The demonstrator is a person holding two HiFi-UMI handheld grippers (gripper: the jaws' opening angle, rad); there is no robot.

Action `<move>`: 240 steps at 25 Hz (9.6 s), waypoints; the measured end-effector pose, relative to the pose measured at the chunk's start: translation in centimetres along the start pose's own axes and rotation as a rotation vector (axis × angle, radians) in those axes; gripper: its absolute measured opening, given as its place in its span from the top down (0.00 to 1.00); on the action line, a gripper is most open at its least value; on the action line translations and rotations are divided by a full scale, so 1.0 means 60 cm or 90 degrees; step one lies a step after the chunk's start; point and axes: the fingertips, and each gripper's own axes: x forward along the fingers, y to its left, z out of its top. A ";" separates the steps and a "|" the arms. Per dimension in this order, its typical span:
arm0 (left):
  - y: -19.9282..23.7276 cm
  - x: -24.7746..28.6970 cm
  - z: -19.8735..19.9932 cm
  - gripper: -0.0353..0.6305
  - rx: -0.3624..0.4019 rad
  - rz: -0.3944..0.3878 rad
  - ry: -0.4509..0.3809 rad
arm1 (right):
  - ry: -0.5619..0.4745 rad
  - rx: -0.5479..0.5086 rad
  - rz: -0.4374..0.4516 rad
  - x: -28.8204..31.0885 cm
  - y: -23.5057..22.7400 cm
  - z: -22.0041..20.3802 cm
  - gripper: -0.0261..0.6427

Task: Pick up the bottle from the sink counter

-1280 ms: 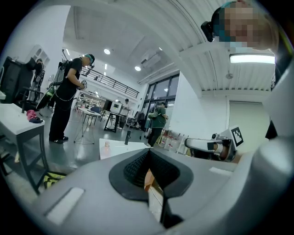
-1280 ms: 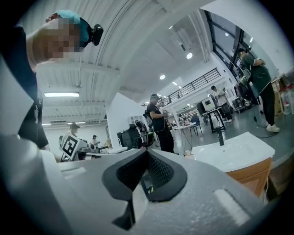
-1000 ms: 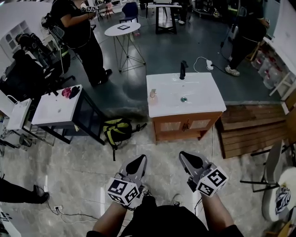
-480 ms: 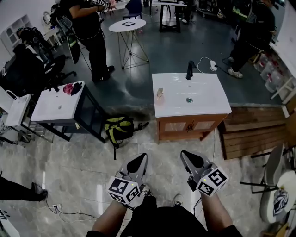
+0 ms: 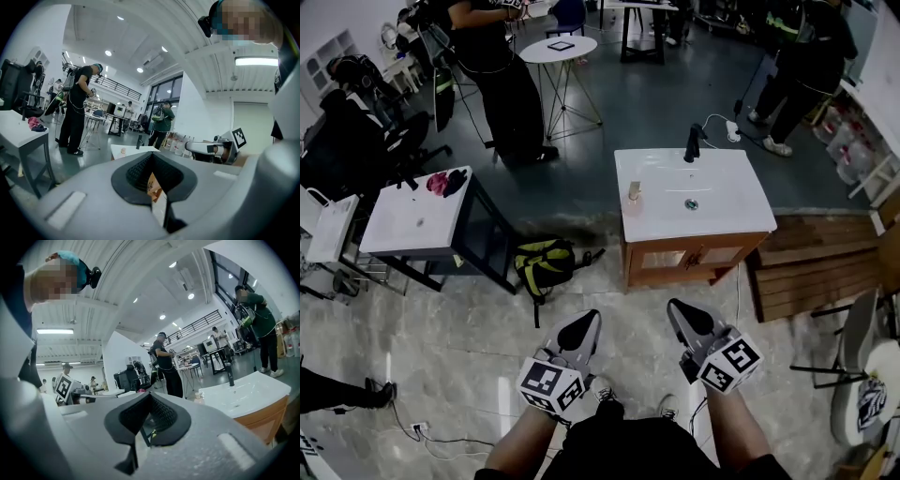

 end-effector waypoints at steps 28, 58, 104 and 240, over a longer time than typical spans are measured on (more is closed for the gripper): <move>0.073 -0.042 0.047 0.94 0.023 -0.059 -0.024 | -0.025 -0.039 -0.045 0.109 0.041 0.020 0.96; 0.133 0.171 0.081 0.94 0.027 -0.011 -0.030 | -0.017 -0.038 0.012 0.268 -0.183 0.034 0.96; 0.244 0.389 -0.030 0.94 -0.038 0.045 0.020 | 0.085 -0.087 0.054 0.482 -0.443 -0.132 0.73; 0.103 0.079 -0.016 0.94 -0.009 -0.068 0.027 | 0.074 -0.137 -0.093 0.187 -0.097 -0.061 0.75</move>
